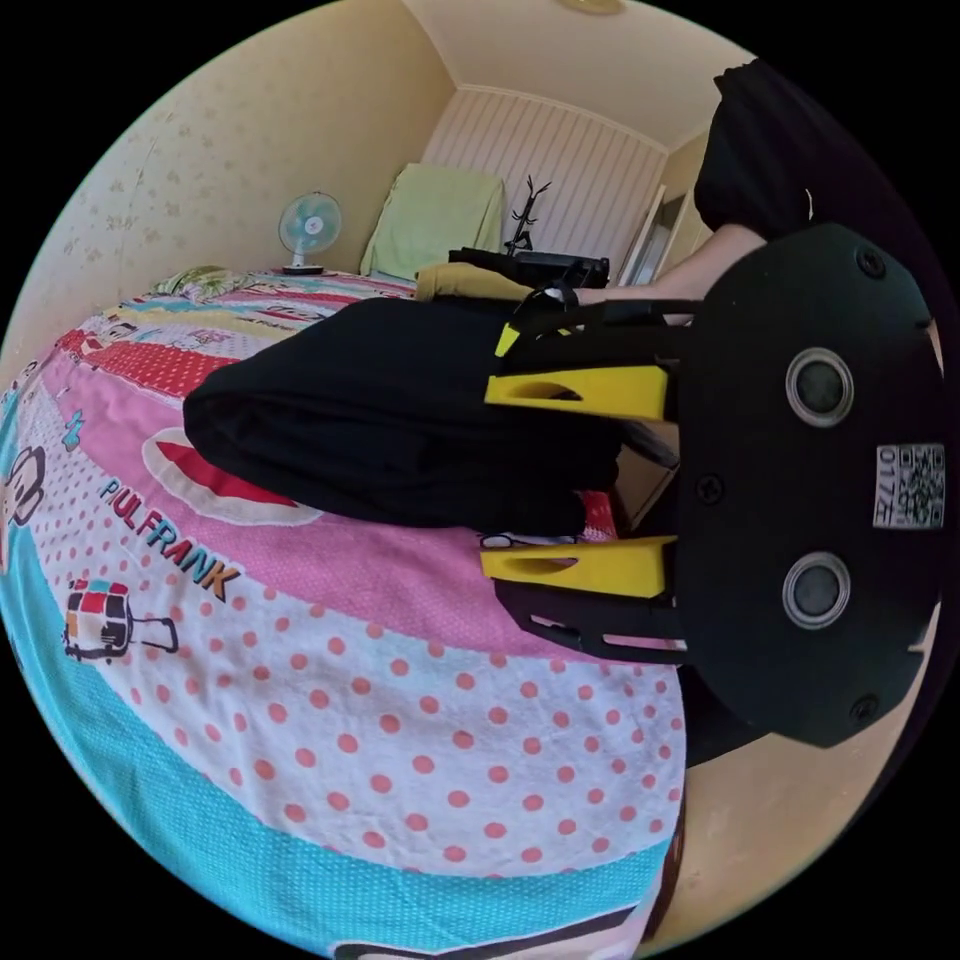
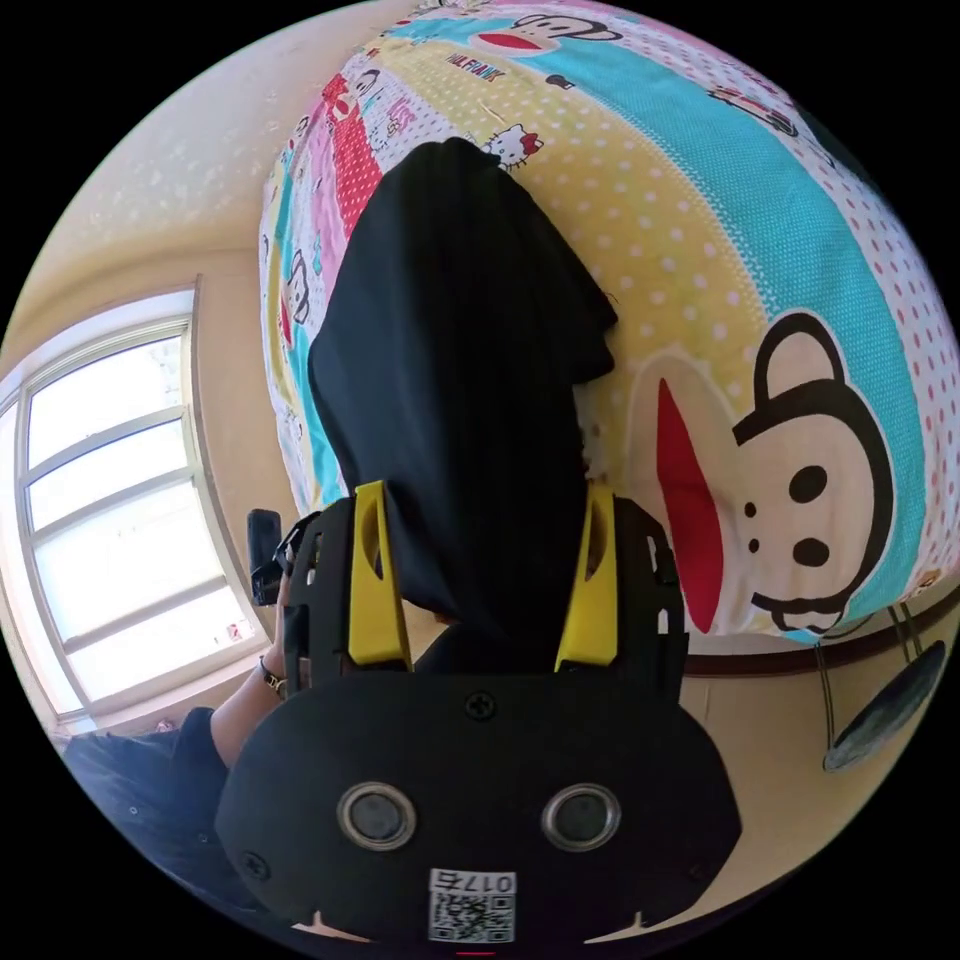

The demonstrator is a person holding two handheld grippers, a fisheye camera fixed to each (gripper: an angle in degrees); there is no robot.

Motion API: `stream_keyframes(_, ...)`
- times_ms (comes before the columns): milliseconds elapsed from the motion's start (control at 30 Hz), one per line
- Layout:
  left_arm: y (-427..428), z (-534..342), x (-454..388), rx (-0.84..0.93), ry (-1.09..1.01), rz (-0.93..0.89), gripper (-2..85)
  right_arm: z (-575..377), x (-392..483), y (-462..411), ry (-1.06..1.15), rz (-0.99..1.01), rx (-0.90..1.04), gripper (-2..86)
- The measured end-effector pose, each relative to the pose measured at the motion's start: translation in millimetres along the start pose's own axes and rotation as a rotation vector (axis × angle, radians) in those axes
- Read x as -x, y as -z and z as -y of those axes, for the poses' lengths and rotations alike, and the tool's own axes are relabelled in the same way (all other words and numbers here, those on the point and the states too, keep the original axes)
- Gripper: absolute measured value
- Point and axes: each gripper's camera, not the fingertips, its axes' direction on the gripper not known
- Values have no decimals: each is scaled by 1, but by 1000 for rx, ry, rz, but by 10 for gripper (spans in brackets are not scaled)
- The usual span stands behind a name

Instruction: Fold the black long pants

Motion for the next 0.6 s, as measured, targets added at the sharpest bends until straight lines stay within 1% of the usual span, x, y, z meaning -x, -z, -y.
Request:
stream_keyframes(67, -1, 4, 10, 24, -18, -22, 184, 0, -7, -3, -21, 11, 8, 237)
stream_keyframes(133, -6, 7, 17, 52, -34, -40, 180, -1, -20, -8, -79, 68, 28, 224)
stream_keyframes(167, -9, 9, 21, 64, -39, -45, 173, -5, -28, -11, -113, 102, 38, 214)
stream_keyframes(267, -10, 7, 28, 77, -21, -39, 142, -20, -37, -15, -138, 117, 53, 183)
stream_keyframes(333, -8, 8, 38, 148, 29, -137, 108, -28, -41, -18, -133, 220, 103, 162)
stream_keyframes(400, 8, 5, 44, 240, -5, -253, 97, -44, -39, -9, -105, 314, 119, 143)
stream_keyframes(467, 30, 0, 42, 299, -49, -309, 91, -55, -26, -1, -53, 364, 161, 129)
stream_keyframes(533, 63, -7, 34, 300, -109, -335, 89, -64, -8, 4, 0, 416, 199, 121)
stream_keyframes(600, 114, -18, 23, 257, -149, -350, 88, -74, 26, 7, 107, 477, 254, 116)
